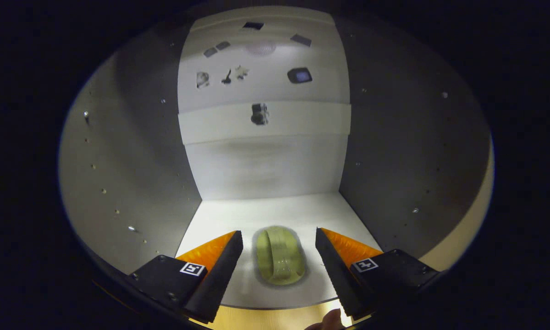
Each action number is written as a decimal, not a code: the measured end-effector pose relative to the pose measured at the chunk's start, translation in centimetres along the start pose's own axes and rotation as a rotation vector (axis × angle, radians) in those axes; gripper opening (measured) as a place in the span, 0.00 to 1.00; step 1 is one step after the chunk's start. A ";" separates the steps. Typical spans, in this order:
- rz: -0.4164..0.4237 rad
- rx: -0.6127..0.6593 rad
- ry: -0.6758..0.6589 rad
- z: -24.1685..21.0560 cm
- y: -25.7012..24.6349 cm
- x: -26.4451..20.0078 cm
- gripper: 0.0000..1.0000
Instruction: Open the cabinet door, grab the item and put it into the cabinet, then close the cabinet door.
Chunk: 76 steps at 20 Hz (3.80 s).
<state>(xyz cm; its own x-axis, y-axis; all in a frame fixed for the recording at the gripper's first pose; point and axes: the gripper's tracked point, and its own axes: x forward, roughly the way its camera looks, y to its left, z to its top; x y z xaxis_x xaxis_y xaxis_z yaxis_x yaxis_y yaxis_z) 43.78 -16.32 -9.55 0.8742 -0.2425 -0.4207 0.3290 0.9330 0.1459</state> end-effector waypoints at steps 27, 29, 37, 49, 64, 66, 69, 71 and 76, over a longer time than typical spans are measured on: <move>-0.193 -0.069 -0.641 2.1 -18.0 -50.9 0.97; -0.259 -0.059 -0.603 1.0 -22.0 -51.6 0.97; -0.355 0.017 -0.435 -1.9 -32.0 -44.3 0.98; -0.264 0.037 -0.414 -2.1 -27.7 -42.7 0.95; -0.027 0.072 -0.367 -3.5 -12.2 -40.9 0.97; 0.017 0.063 -0.349 -3.9 -9.6 -40.0 0.97; 0.094 0.057 -0.325 -4.1 -5.5 -38.4 0.98; 0.144 0.055 -0.294 -4.6 -2.8 -37.4 0.98; 0.178 0.052 -0.303 -4.0 -0.9 -37.4 0.97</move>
<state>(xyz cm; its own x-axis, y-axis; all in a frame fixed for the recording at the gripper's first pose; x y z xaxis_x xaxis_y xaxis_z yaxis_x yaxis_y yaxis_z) 9.32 -7.06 2.51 0.9831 -0.1525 -0.1011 0.1730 0.9547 0.2420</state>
